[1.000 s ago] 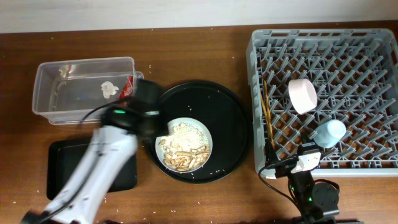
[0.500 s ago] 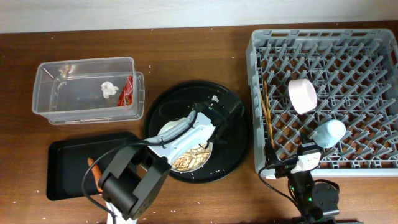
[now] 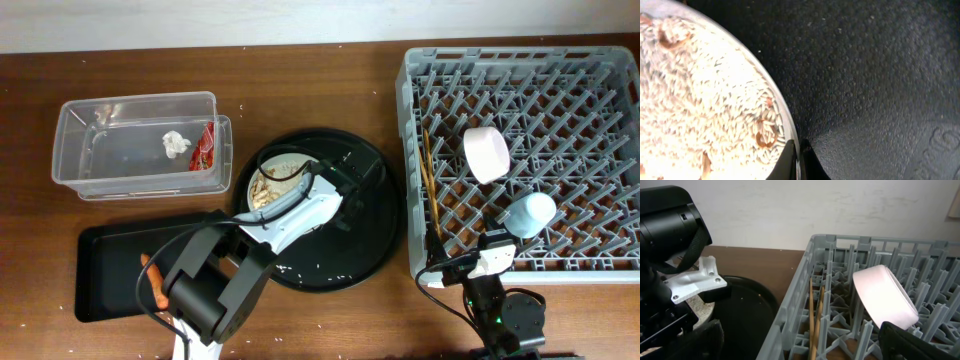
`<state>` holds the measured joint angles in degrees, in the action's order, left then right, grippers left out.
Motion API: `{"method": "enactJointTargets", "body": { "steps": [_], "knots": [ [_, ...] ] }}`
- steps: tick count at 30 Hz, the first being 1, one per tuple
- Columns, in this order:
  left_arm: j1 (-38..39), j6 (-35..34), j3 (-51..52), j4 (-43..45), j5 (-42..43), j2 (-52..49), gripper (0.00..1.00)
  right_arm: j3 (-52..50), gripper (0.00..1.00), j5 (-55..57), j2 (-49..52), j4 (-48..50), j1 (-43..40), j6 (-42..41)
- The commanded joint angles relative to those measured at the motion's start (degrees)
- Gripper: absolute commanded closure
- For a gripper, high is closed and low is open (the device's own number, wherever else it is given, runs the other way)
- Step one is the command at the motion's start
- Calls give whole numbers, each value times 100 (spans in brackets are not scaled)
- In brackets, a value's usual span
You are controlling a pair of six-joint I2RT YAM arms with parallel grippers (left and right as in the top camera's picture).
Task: Sort waste into correct bins and load items into the dishwasher rack
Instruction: 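Grasp the plate rim with the left gripper and move it over the black tray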
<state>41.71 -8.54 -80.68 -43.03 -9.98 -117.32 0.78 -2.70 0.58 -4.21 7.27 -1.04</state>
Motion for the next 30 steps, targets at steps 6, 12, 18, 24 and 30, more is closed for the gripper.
{"method": "enactJointTargets", "body": {
  "steps": [6, 12, 18, 24, 30],
  "knots": [
    [367, -833, -1364, -1606, -855, -105, 100, -44, 2, -50, -37, 0, 22, 17],
    [501, -1309, -2393, -3008, -1604, -35, 100, -44, 2, -50, -37, 0, 22, 17],
    [352, -2343, -2441, -4323, -1311, 1054, 99, -44, 2, -50, -37, 0, 22, 17],
    [-796, -2319, -1458, -4411, -719, 1598, 100, -44, 2, -50, -37, 0, 22, 17],
    [-2763, -1250, 1178, -2277, 1604, 3279, 99, -44, 2, -50, -37, 0, 22, 17]
  ]
}}
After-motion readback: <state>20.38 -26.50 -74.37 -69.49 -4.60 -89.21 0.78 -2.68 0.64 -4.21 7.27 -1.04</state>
